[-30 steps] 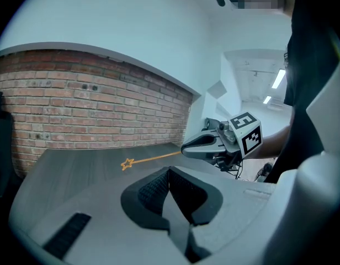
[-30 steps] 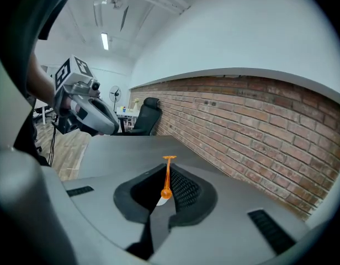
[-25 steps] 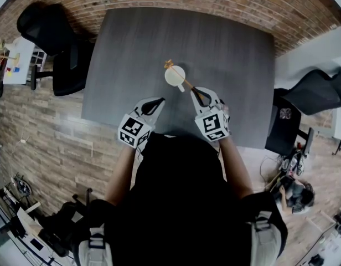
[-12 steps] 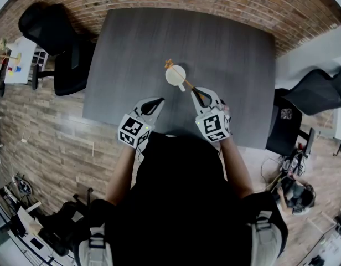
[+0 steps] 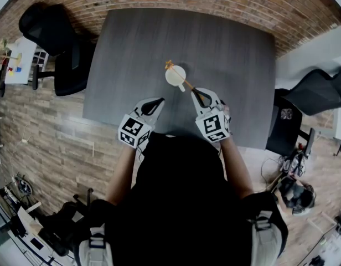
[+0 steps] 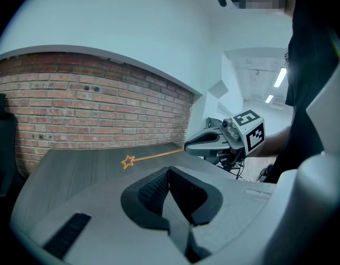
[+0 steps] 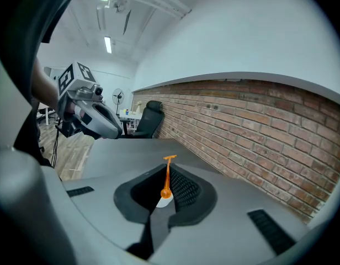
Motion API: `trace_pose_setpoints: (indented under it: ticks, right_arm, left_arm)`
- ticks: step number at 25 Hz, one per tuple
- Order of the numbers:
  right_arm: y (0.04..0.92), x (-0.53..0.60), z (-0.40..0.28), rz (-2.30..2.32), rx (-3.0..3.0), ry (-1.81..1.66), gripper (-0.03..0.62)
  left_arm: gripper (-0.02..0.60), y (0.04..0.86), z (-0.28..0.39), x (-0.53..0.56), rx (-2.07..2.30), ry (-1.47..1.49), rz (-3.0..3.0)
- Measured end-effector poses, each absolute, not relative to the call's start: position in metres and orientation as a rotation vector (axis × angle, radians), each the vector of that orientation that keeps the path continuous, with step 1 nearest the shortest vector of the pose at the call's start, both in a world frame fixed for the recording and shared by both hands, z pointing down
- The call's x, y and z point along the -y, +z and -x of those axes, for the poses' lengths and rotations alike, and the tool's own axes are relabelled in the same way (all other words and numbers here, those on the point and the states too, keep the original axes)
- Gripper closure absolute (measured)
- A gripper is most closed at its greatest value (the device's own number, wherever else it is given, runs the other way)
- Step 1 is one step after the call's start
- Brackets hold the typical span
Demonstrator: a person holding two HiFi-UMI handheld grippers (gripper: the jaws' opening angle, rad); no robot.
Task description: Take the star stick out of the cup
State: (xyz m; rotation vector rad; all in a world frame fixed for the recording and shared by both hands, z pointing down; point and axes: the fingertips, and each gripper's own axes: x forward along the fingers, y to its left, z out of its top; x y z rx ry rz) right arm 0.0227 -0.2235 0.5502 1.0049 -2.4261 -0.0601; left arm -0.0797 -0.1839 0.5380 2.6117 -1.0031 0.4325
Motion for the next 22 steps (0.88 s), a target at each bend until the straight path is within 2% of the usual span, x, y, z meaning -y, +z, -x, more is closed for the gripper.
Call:
trace_pose_setpoints:
  ticks: [22]
  right_arm:
    - [0.5515,0.2241,-0.0227,-1.004,2.418,-0.054,0.582]
  left_arm:
    - [0.579,0.538,0.079,0.1849,0.993,0.447,-2.611]
